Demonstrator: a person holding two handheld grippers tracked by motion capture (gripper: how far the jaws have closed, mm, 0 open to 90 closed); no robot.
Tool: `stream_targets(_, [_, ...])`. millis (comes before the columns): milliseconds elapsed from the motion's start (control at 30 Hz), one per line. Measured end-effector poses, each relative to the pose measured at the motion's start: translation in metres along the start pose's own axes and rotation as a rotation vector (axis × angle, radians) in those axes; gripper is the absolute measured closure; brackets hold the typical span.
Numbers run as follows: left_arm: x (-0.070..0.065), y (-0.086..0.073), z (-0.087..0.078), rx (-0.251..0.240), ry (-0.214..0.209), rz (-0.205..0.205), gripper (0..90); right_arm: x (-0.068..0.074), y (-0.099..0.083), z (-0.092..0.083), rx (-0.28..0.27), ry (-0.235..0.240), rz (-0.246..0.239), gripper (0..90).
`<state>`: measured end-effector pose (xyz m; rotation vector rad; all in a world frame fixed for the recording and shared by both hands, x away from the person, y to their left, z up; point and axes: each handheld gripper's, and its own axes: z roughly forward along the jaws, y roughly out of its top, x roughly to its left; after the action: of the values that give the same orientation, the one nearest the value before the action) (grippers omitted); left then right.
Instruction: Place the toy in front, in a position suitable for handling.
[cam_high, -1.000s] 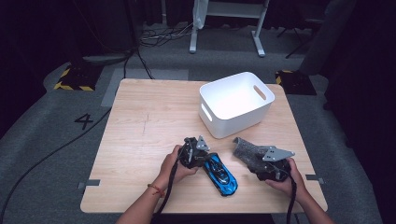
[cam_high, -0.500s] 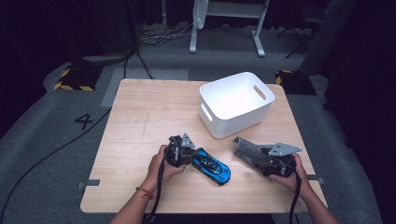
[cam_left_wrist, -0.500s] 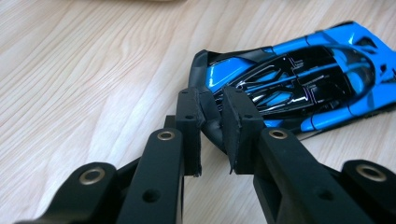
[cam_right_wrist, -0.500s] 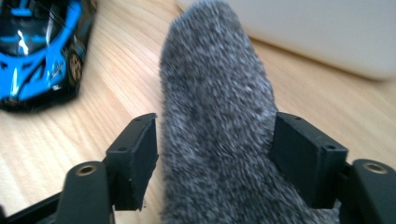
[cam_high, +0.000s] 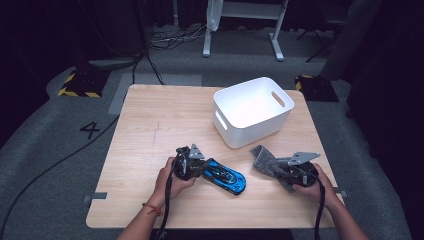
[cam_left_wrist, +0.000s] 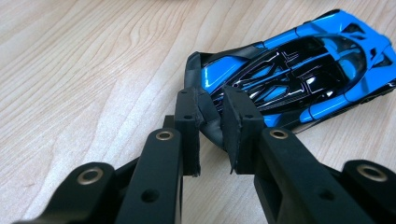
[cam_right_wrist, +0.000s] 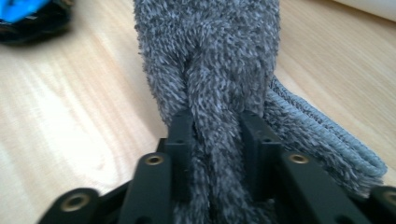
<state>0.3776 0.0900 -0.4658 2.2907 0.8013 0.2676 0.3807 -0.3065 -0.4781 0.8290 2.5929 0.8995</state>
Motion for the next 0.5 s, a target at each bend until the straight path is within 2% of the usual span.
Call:
stream_targets(67, [-0.002, 0.000, -0.001, 0.005, 0.009, 0.008, 76.5, 0.004, 0.000, -0.002, 0.001, 0.050, -0.024, 71.6])
stream_targets(133, [-0.003, 0.000, -0.002, 0.010, 0.021, 0.018, 76.5, 0.012, 0.001, -0.003, 0.006, 0.072, -0.051, 71.5])
stream_targets(200, [-0.003, -0.001, -0.003, 0.013, 0.025, 0.015, 76.5, 0.021, 0.002, -0.003, 0.004, 0.120, -0.073, 71.5])
stream_targets(300, [-0.004, -0.003, -0.004, 0.009, 0.032, 0.018, 76.3, 0.030, 0.004, -0.003, 0.006, 0.128, -0.099, 71.2])
stream_targets(333, [-0.004, -0.004, -0.006, 0.012, 0.032, 0.018, 76.0, 0.038, 0.006, -0.002, 0.003, 0.142, -0.115, 71.1])
stream_targets(400, [-0.005, -0.005, -0.007, 0.015, 0.037, 0.023, 75.6, 0.042, 0.006, -0.001, -0.001, 0.152, -0.119, 70.9])
stream_targets(433, [-0.005, -0.005, -0.008, 0.015, 0.040, 0.029, 75.4, 0.049, 0.007, 0.000, -0.014, 0.168, -0.125, 70.5])
stream_targets(467, [-0.005, -0.005, -0.008, 0.014, 0.034, 0.033, 75.4, 0.049, 0.007, 0.000, -0.014, 0.168, -0.125, 70.5])
stream_targets(500, [-0.003, -0.006, -0.008, 0.006, 0.006, 0.038, 74.1, 0.058, 0.009, 0.003, -0.024, 0.182, -0.130, 70.1])
